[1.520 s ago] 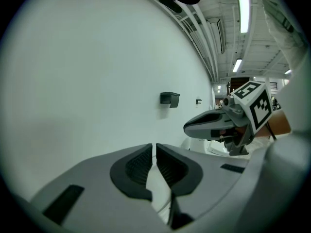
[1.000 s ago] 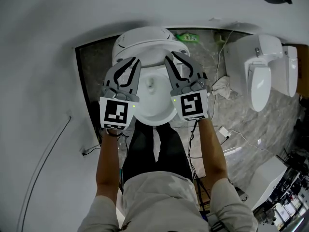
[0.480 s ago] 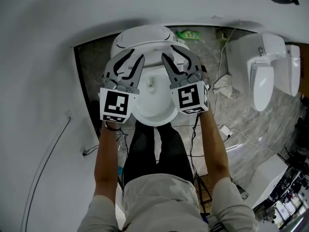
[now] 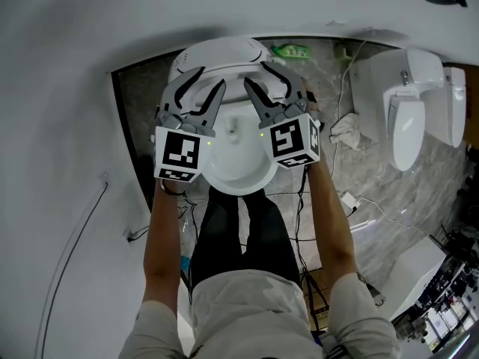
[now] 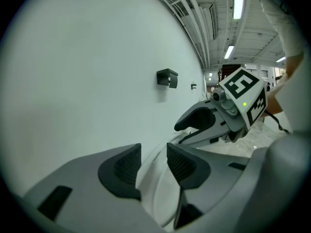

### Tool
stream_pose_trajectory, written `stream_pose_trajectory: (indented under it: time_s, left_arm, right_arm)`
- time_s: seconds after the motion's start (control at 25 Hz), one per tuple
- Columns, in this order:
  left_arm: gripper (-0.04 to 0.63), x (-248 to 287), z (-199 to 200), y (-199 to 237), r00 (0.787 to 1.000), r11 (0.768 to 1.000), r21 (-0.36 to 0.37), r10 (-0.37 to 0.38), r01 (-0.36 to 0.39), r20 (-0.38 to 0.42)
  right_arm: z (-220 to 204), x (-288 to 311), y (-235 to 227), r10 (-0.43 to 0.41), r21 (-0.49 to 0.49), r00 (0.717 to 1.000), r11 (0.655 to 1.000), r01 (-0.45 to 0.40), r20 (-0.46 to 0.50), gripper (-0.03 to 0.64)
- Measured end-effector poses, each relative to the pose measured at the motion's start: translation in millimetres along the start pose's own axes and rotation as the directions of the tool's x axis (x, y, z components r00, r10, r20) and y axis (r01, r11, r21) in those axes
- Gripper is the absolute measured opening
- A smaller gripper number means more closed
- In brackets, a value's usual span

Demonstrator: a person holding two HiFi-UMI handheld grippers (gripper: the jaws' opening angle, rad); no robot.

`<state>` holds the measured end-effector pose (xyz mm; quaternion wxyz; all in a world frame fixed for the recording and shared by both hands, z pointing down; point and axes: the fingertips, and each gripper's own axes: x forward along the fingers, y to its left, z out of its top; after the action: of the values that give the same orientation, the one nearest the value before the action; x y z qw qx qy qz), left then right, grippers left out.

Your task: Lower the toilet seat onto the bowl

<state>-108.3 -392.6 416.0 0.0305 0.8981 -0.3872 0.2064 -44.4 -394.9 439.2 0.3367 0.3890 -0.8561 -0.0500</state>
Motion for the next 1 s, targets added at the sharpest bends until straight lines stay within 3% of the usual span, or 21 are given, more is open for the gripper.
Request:
stream_pose_trajectory:
  time_s: [1.0]
  left_arm:
    - [0.186,-8,-16,-17,0.999,1.0,0.024,-0.015,0.016,-0.039]
  right_arm:
    - [-1,-12,16,-0.002,-0.035,1.0,0.999,0.002,0.011,0.19]
